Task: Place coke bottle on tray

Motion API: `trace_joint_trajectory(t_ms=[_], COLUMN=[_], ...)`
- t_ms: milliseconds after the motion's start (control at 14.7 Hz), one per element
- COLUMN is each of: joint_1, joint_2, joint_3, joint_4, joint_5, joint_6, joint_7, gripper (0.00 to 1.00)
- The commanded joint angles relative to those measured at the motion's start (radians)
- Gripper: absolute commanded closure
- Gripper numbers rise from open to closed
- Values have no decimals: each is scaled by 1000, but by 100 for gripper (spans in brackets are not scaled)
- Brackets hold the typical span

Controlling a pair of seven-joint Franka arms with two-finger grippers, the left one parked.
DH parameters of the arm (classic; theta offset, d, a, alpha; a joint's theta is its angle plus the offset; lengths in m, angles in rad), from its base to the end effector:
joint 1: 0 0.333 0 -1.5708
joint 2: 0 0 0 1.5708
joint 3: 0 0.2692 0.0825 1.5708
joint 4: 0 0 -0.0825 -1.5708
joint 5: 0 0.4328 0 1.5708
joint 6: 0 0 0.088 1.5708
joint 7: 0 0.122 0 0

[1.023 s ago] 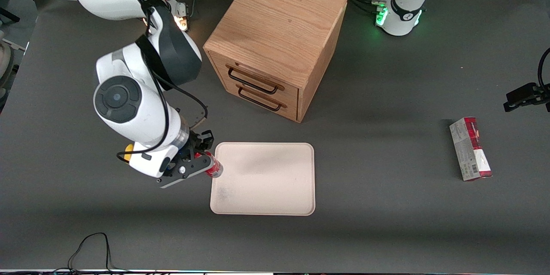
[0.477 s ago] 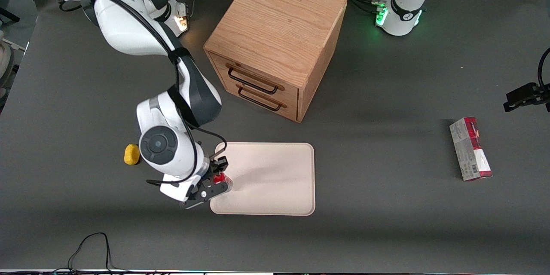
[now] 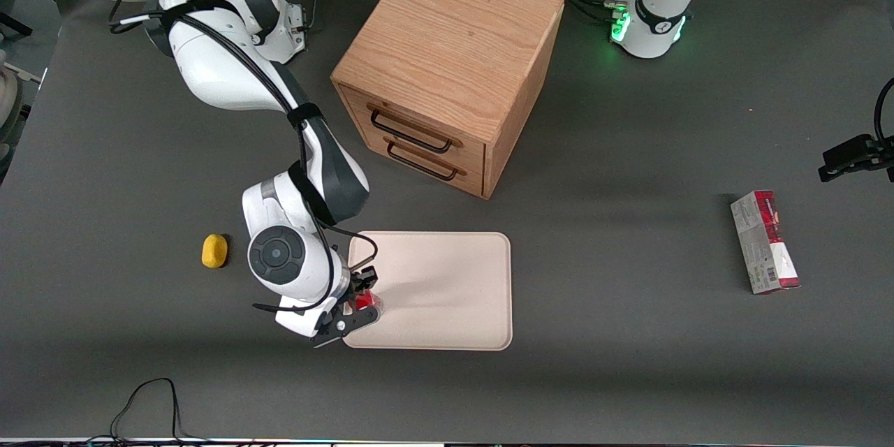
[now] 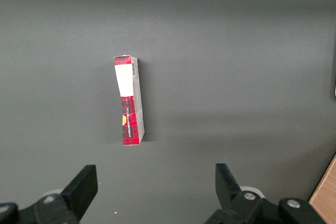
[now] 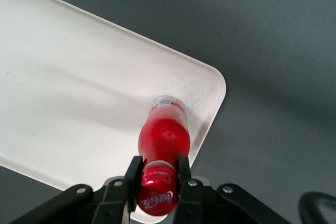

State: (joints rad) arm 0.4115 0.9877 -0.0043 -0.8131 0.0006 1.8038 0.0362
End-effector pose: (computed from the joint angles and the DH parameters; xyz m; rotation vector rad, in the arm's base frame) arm 0.7329 0.3176 0.2723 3.0849 0.5818 0.0056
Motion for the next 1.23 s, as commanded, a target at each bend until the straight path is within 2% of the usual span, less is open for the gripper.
trace_joint_trajectory(t_ms=[0,205,477,886,1023,1159], joint_1=[-3,-6,-8,-14,-11,-11], joint_2=[3,-32,-148,-372,-475,-617], joint_3=[7,4,3,-46,-77,-112], joint_4=[20,17,-11,-23,-113,-298], joint_5=[-11,-11,-11,-11,-5,1], joint_6=[6,-12,-194,-533,-566,-532], joint_7=[19,18,33,13,13,13], gripper=[0,0,0,0,0,0])
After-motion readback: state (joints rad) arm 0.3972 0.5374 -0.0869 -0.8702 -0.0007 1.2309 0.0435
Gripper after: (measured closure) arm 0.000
